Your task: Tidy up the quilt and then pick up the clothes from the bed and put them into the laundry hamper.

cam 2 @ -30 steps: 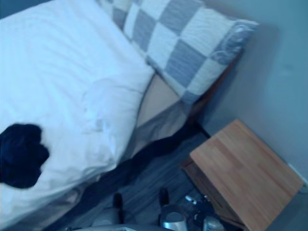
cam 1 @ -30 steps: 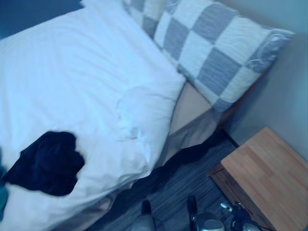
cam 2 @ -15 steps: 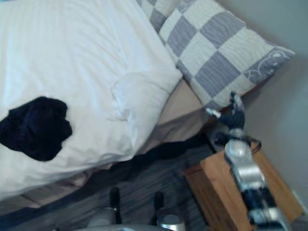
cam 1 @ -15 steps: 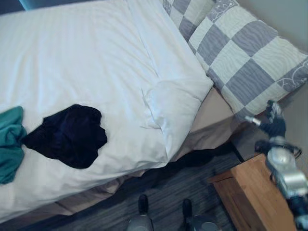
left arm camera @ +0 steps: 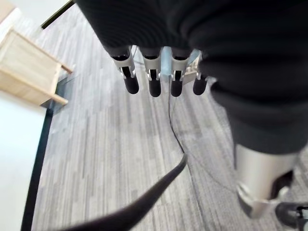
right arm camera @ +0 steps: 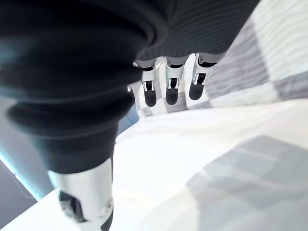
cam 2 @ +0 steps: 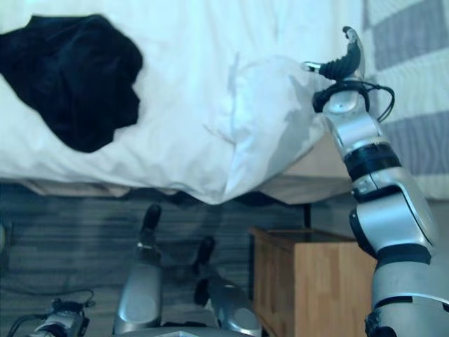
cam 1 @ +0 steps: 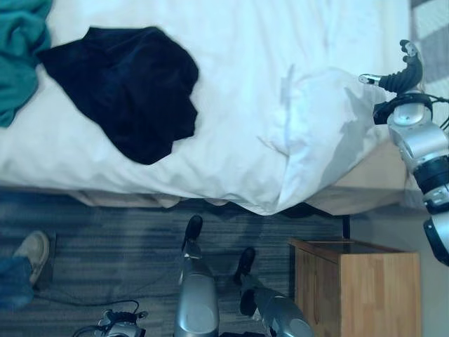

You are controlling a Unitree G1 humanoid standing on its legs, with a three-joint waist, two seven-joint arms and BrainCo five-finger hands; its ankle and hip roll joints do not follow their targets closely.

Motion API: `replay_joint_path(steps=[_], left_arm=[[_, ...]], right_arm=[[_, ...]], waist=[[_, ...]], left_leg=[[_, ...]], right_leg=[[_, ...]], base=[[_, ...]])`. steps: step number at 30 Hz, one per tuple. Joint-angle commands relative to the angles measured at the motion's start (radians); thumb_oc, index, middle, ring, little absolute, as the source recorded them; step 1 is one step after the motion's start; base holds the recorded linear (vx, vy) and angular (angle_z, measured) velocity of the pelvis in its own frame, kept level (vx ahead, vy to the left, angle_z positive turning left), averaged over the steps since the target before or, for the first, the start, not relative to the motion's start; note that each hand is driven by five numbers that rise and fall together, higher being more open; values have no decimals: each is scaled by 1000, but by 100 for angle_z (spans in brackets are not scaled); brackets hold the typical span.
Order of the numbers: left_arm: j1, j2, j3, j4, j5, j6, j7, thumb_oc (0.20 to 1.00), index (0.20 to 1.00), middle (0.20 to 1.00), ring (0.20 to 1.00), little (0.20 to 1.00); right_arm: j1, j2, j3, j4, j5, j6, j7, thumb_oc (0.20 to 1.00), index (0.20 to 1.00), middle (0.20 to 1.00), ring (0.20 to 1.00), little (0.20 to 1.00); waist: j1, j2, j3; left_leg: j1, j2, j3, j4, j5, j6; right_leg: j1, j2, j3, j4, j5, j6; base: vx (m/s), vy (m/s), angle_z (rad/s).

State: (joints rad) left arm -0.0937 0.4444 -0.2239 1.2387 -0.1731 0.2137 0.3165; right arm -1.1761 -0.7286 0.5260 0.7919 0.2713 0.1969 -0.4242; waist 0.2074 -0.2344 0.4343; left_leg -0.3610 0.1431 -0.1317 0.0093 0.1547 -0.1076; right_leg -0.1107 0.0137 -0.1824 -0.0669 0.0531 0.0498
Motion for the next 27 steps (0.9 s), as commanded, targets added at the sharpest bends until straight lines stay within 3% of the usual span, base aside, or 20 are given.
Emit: replay_joint_path(steps=[1,2,4,11,14,18,22,27], left_arm=[[39,50,-14,26,15,-55,-5,1000,1000,1000,1000,1000],[38,50,-16,28,19,-71,-8,1000,1000,1000,1000,1000],[38,49,-28,27,23,-100,-5,1000,1000,1000,1000,1000],[32,59,-78,6,6,-113,24,1000,1000,1000,1000,1000],[24,66,-88,-2,2,-117,43,1000,1000,1000,1000,1000],[33,58,-87,-8,27,-139,52,1000,1000,1000,1000,1000],[59,28,-74,-37,63,-126,80,1000,1000,1000,1000,1000],[83,-18,-46,-102,47,-68,108,1000,1000,1000,1000,1000]], right_arm=[[-26,-1,62,56,-107,110,9,1000,1000,1000,1000,1000],[-26,12,79,82,-132,125,17,843,843,843,843,843],[-15,38,113,137,-165,144,57,200,200,200,200,200],[-10,100,142,183,-116,167,42,200,200,200,200,200],[-14,120,142,183,-53,129,-29,200,200,200,200,200],[-21,115,94,146,28,16,-126,200,200,200,200,200],[76,62,-41,-39,27,-23,-201,200,200,200,200,200],[416,-11,-259,-368,13,45,-221,200,200,200,200,200]], waist=[[18,-36,-6],[25,-35,-2],[39,-31,8],[56,-21,27],[53,-16,33],[37,-4,35],[-9,6,23],[-109,28,8]], left_leg=[[32,37,35,16,-78,-5],[29,36,32,13,-77,-6],[26,34,28,5,-74,-5],[26,27,25,3,-77,-3],[29,26,32,1,-78,0],[44,27,52,-5,-79,0],[64,26,83,8,-91,4],[98,28,134,28,-108,12]], right_leg=[[-34,-85,55,-9,52,120],[-33,-85,50,-11,51,120],[-27,-84,41,-16,51,120],[-17,-87,36,-18,52,124],[-17,-89,47,-20,54,127],[-17,-94,65,-20,55,133],[-17,-105,95,-20,63,137],[-22,-116,144,-15,70,136]], base=[[6,-40,35],[-3,-38,27],[-3,-38,17],[-18,-37,0],[-76,-49,-7],[-79,-10,-6],[-55,18,-9],[-42,67,-25]])
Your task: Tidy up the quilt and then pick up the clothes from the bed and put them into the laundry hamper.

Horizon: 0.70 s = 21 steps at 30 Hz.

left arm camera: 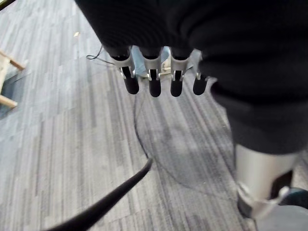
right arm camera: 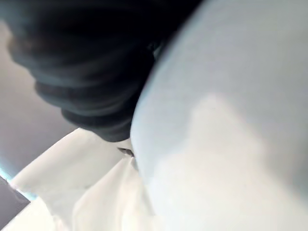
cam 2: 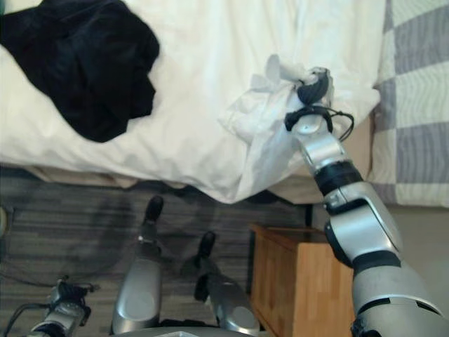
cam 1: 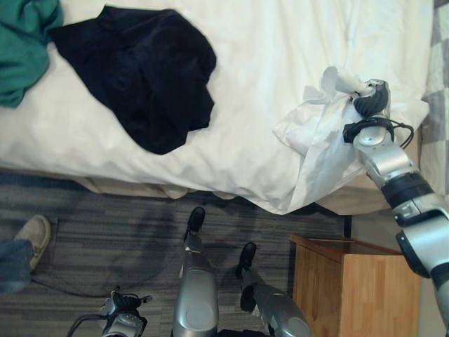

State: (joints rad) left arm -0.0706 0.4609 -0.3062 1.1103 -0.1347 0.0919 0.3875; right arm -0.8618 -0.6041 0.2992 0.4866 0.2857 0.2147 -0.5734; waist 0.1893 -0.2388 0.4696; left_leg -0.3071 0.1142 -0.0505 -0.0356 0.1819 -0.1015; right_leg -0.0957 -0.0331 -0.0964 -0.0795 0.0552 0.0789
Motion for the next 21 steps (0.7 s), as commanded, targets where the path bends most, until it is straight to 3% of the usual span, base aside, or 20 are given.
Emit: replay_joint_path(steps=[1,3,5,7,8,9,15,21], left_arm=[[57,-45,49,-5,-3,86,36,1000,1000,1000,1000,1000],[56,-46,50,-12,-10,95,36,1000,1000,1000,1000,1000],[25,-58,47,-34,-43,135,30,1000,1000,1000,1000,1000],[16,-62,46,-37,-48,144,28,1000,1000,1000,1000,1000],[3,-63,44,-35,-55,155,21,1000,1000,1000,1000,1000],[-10,-65,41,-33,-59,168,16,1000,1000,1000,1000,1000],[-26,-71,32,10,-83,159,-10,1000,1000,1000,1000,1000],[-13,-59,45,29,-58,153,-20,1000,1000,1000,1000,1000]], right_arm=[[243,-131,-96,-149,-4,44,-61,200,200,200,200,200],[289,-124,-114,-171,0,47,-61,200,200,200,200,200],[497,-76,-156,-221,-24,69,-81,200,200,200,200,200],[555,-52,-168,-212,-32,73,-91,200,200,200,200,200],[604,-28,-176,-186,-29,54,-90,526,526,526,526,526],[645,4,-183,-140,-16,33,-101,1000,1000,1000,1000,1000],[712,79,-205,58,58,-69,-126,1000,1000,1000,1000,1000],[748,91,-260,174,113,-65,-240,1000,1000,1000,1000,1000]], waist=[[-126,43,-29],[-134,46,-29],[-187,66,-29],[-198,72,-29],[-210,76,-29],[-220,82,-28],[-234,103,-27],[-228,86,-48]], left_leg=[[56,55,69,76,-140,11],[61,54,74,77,-142,13],[77,51,100,92,-149,20],[81,51,107,100,-153,22],[84,52,113,108,-154,24],[86,54,117,116,-154,24],[99,55,126,127,-154,24],[110,72,132,125,-152,21]], right_leg=[[-39,-72,76,2,69,106],[-39,-73,82,2,69,106],[-38,-78,109,11,70,103],[-36,-78,116,15,68,102],[-35,-80,118,19,68,102],[-32,-81,121,22,68,101],[-21,-83,125,29,62,96],[-4,-75,115,25,60,95]], base=[[-45,110,-34],[-24,72,-34],[-15,79,-39],[1,11,-36],[2,-7,-39],[-2,-9,-15],[0,4,-2],[30,-41,2]])
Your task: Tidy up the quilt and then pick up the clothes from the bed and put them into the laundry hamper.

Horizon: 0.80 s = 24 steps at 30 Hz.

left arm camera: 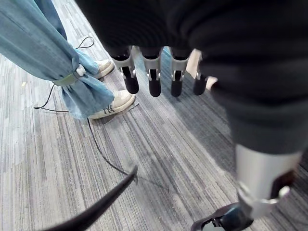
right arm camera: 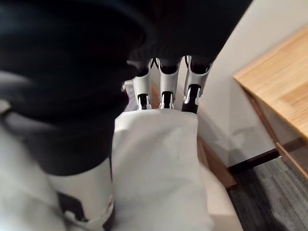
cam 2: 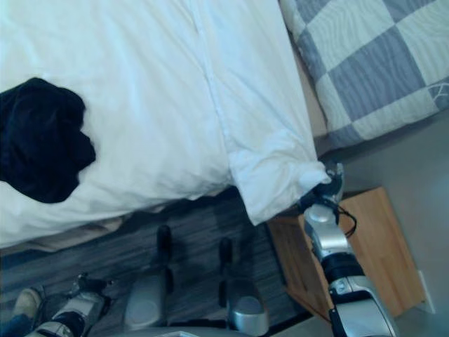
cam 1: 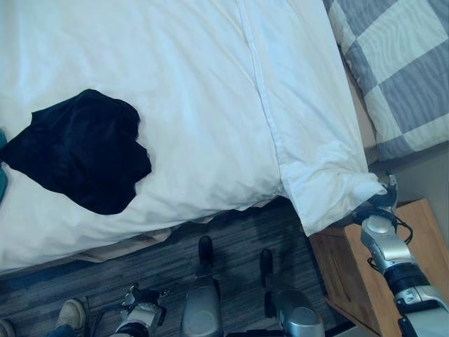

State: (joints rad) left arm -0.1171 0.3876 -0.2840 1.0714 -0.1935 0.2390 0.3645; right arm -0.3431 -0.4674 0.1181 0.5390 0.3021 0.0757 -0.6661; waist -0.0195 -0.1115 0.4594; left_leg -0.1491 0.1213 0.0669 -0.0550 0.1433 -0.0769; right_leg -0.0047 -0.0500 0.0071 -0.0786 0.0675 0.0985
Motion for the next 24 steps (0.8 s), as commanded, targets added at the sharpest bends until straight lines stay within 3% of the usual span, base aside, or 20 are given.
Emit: replay_joint_path(steps=[1,5,7,8,10,14,15,16,17,18,19,24], left_arm=[[37,19,27,70,9,5,2,1000,1000,1000,1000,1000],[57,29,42,75,36,9,6,1000,1000,1000,1000,1000],[79,32,57,77,48,13,17,1000,1000,1000,1000,1000],[94,30,69,72,54,17,25,1000,1000,1000,1000,1000],[104,25,80,70,62,19,31,1000,1000,1000,1000,1000],[125,6,97,50,70,44,46,1000,1000,1000,1000,1000],[131,5,98,39,72,60,49,1000,1000,1000,1000,1000],[130,5,98,39,73,61,50,1000,1000,1000,1000,1000],[128,9,97,34,72,74,49,1000,1000,1000,1000,1000],[124,16,90,28,66,87,48,1000,1000,1000,1000,1000],[110,27,87,24,76,116,42,1000,1000,1000,1000,1000],[55,69,59,31,70,175,34,1000,1000,1000,1000,1000]], right_arm=[[238,-48,-94,136,107,69,-160,1000,1000,1000,1000,1000],[273,-66,-152,144,109,34,-182,1000,1000,1000,1000,1000],[295,-90,-192,95,54,66,-222,1000,1000,1000,1000,1000],[313,-107,-218,51,2,112,-273,1000,1000,1000,1000,1000],[338,-124,-249,5,-16,112,-283,1000,1000,1000,1000,1000],[372,-154,-293,-191,-73,-5,-130,1000,1000,1000,1000,1000],[349,-176,-280,-294,-66,-9,-55,1000,1000,1000,1000,1000],[347,-176,-280,-301,-67,-8,-49,1000,1000,1000,1000,1000],[315,-192,-261,-358,-32,-35,35,467,467,467,467,467],[285,-205,-240,-386,-6,-14,57,200,200,200,200,200],[213,-210,-190,-399,-33,19,76,200,200,200,200,200],[-49,-242,-63,-269,-4,25,89,200,200,200,200,200]], waist=[[-17,-49,-44],[-15,-76,-62],[-19,-98,-78],[-23,-110,-89],[-30,-120,-100],[-43,-130,-110],[-39,-131,-112],[-40,-132,-114],[-32,-133,-114],[-25,-134,-112],[-7,-137,-111],[52,-138,-87]], left_leg=[[-47,69,16,145,-114,-5],[-40,83,19,143,-115,-8],[-32,96,27,140,-115,-12],[-27,103,33,137,-115,-14],[-23,107,38,135,-115,-16],[-10,108,42,141,-128,-17],[-9,107,39,145,-132,-19],[-12,106,39,143,-128,-18],[-12,105,34,146,-131,-19],[-10,106,31,151,-137,-19],[-16,104,20,152,-132,-19],[-42,103,-15,149,-122,-20]], right_leg=[[-92,-55,9,23,49,77],[-82,-47,1,20,53,81],[-75,-41,-1,18,55,85],[-72,-37,-1,17,56,87],[-72,-34,1,17,56,89],[-63,-31,14,21,53,91],[-60,-30,21,17,52,91],[-64,-31,21,17,54,92],[-60,-30,22,14,53,92],[-53,-27,25,10,52,92],[-52,-26,22,4,56,93],[-57,-18,4,-8,57,93]], base=[[57,-111,4],[58,-89,6],[64,-78,-11],[48,-51,-15],[47,-23,-10],[58,22,-5],[60,14,-24],[84,0,-31],[80,-23,-21],[152,-85,-5],[136,-104,3],[65,-109,11]])
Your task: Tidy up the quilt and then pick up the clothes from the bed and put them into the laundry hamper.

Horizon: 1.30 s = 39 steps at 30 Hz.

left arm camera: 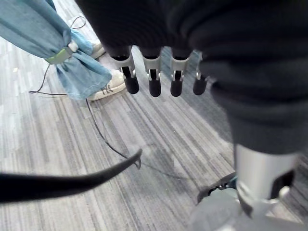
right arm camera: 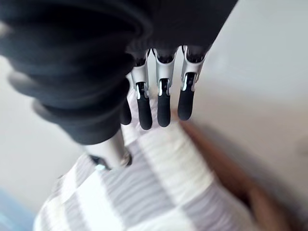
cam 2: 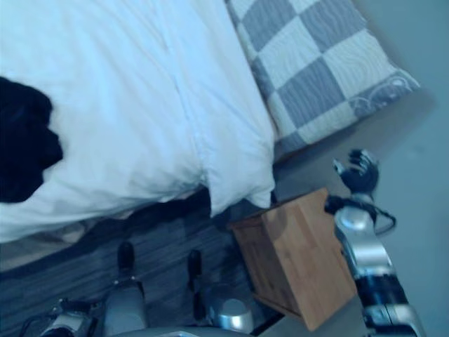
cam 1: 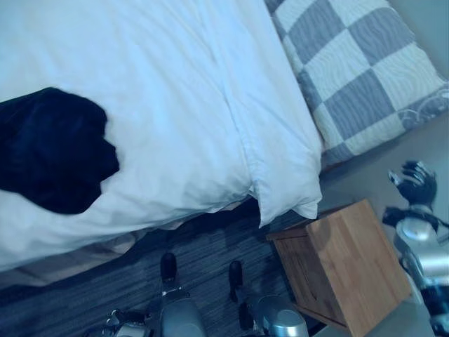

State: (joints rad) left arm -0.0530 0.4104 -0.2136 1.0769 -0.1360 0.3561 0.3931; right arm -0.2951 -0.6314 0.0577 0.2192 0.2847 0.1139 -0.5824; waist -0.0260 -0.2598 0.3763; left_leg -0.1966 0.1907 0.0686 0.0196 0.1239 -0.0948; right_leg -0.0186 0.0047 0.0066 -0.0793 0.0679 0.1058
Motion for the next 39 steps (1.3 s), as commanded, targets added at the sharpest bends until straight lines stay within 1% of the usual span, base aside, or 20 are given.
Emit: replay_joint_path(steps=[1,6,11,13,14,15,17,18,19,20,23,25,26,27,32,35,36,37,38,39], left_arm=[[-25,58,-24,35,7,58,0,1000,1000,1000,1000,1000],[-88,110,-78,88,-29,37,-31,1000,1000,1000,1000,1000],[-95,124,-87,108,-91,0,-39,1000,1000,1000,1000,1000],[-67,113,-78,112,-64,-62,-65,1000,1000,1000,1000,1000],[-62,109,-77,113,-53,-75,-67,1000,1000,1000,1000,1000],[-43,94,-81,106,-63,-116,-68,1000,1000,1000,1000,1000],[-34,82,-82,98,-76,-142,-68,1000,1000,1000,1000,1000],[-25,69,-79,83,-80,-164,-73,1000,1000,1000,1000,1000],[-24,68,-79,82,-83,-165,-73,1000,1000,1000,1000,1000],[-16,51,-82,66,-89,-176,-74,1000,1000,1000,1000,1000],[-9,21,-83,55,-103,-170,-56,1000,1000,1000,1000,1000],[6,-10,-72,48,-117,-170,-41,1000,1000,1000,1000,1000],[10,-13,-67,46,-112,-173,-40,1000,1000,1000,1000,1000],[17,-22,-59,41,-111,-168,-37,1000,1000,1000,1000,1000],[36,-44,-44,31,-85,-152,-23,1000,1000,1000,1000,1000],[51,-47,-43,25,-77,-159,-23,1000,1000,1000,1000,1000],[52,-54,-45,31,-71,-168,-24,1000,1000,1000,1000,1000],[51,-61,-46,35,-66,-172,-25,1000,1000,1000,1000,1000],[50,-64,-45,36,-64,-179,-23,1000,1000,1000,1000,1000],[46,-71,-49,43,-61,-183,-23,1000,1000,1000,1000,1000]], right_arm=[[-175,-93,22,101,5,-10,4,200,200,200,200,200],[-539,-186,164,335,84,-12,22,200,200,200,200,200],[-689,-193,249,456,159,8,-16,200,200,200,200,200],[-739,-193,267,519,187,14,4,200,200,200,200,200],[-742,-193,269,526,193,20,16,200,200,200,200,200],[-730,-187,269,535,177,13,36,200,200,200,200,200],[-703,-178,265,528,166,9,51,200,200,200,200,200],[-644,-153,252,504,173,3,63,200,200,200,200,200],[-638,-151,250,501,176,5,63,200,200,200,200,200],[-528,-113,216,453,175,-13,72,200,200,200,200,200],[-339,-48,170,348,153,-27,72,200,200,200,200,200],[-102,33,143,211,105,-33,63,200,200,200,200,200],[-70,44,139,191,86,-20,64,200,200,200,200,200],[28,71,128,157,66,-35,78,200,200,200,200,200],[302,143,114,126,5,-35,160,200,200,200,200,200],[368,167,129,192,-47,-4,220,200,200,200,200,200],[367,204,174,299,-98,-5,230,269,269,269,269,269],[361,230,197,377,-88,16,236,705,705,705,705,705],[357,242,206,410,-78,33,243,1000,1000,1000,1000,1000],[349,260,216,472,-66,36,246,1000,1000,1000,1000,1000]], waist=[[74,12,8],[139,14,64],[172,11,95],[184,33,118],[185,38,121],[181,61,134],[176,75,139],[165,88,144],[165,89,144],[147,98,144],[109,103,139],[59,104,124],[49,103,119],[31,103,114],[-43,98,51],[-57,106,16],[-54,121,-4],[-51,131,-14],[-49,135,-18],[-44,143,-24]], left_leg=[[-8,32,-27,75,-100,-4],[-109,16,-89,92,-89,-7],[-206,6,-134,110,-76,-9],[-253,0,-153,118,-69,-14],[-258,-1,-156,120,-69,-15],[-268,-10,-162,123,-67,-16],[-270,-17,-162,122,-66,-14],[-267,-21,-152,120,-65,-13],[-267,-21,-151,121,-65,-13],[-259,-20,-131,127,-71,-9],[-241,-20,-108,131,-75,-1],[-206,-22,-78,134,-87,8],[-199,-23,-73,132,-89,10],[-173,-22,-55,131,-97,14],[-69,-39,4,95,-107,25],[-7,-55,23,69,-111,34],[26,-65,28,56,-109,38],[42,-70,26,50,-108,40],[48,-73,25,48,-108,41],[57,-77,23,45,-109,43]], right_leg=[[-50,-73,-3,-8,58,86],[-105,-68,-41,8,49,80],[-178,-62,-69,39,38,72],[-219,-64,-80,54,28,65],[-225,-65,-81,58,26,63],[-245,-69,-81,73,21,56],[-259,-75,-81,85,17,53],[-274,-82,-82,99,12,48],[-275,-82,-82,100,12,48],[-281,-86,-75,112,8,42],[-282,-91,-62,122,6,36],[-269,-94,-35,125,6,34],[-266,-94,-30,124,7,34],[-251,-96,-18,123,8,35],[-178,-111,19,89,27,55],[-131,-124,25,68,38,69],[-106,-136,18,60,43,72],[-94,-142,13,57,44,72],[-87,-144,11,56,44,72],[-79,-148,6,55,43,71]], base=[[-22,-86,23],[-23,-117,33],[-39,-157,29],[-151,26,29],[-155,171,16],[-148,187,11],[-127,210,6],[-73,186,-6],[-112,295,-14],[-72,180,-17],[-62,219,-18],[-29,218,-27],[-18,202,-22],[-8,142,-18],[4,191,-29],[25,176,-25],[39,216,-23],[30,196,-9],[16,126,0],[17,148,4]])
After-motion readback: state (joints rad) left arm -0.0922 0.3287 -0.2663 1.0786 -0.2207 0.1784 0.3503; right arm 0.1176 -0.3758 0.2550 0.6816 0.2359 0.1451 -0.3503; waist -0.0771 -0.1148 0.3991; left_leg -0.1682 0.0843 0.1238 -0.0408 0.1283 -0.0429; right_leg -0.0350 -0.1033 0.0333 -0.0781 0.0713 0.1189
